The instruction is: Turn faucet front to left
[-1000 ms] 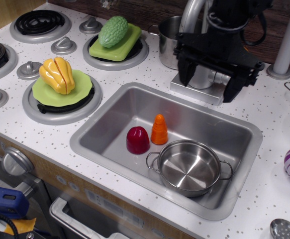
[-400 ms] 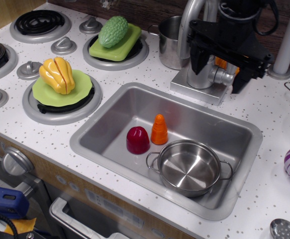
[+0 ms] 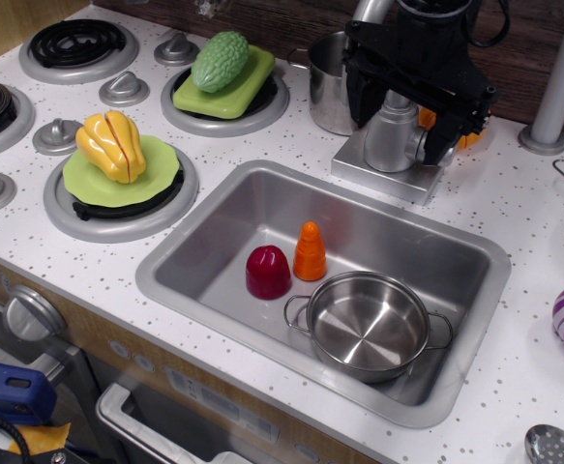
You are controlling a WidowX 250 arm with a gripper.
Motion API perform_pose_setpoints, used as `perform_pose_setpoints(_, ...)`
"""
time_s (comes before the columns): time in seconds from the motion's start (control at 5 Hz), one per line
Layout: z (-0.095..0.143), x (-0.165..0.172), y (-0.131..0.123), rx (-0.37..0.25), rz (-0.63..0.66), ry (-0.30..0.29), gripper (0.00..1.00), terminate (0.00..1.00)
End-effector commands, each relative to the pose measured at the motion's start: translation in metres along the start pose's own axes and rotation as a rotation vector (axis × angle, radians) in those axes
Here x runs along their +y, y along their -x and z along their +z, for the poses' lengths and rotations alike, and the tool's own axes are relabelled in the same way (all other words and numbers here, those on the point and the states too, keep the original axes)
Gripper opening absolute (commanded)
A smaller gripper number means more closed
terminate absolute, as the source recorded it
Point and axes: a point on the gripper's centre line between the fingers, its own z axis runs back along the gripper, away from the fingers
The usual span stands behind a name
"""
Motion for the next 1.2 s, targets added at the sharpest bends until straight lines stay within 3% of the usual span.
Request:
perform_pose_setpoints(0.0, 0.013, 0.026, -0.014, -0.033, -0.046, 0.016, 1.00, 0.00)
perform_pose_setpoints(1.0, 0.000, 0.067, -0.025, -0.039, -0.157, 0.004, 1.00, 0.00)
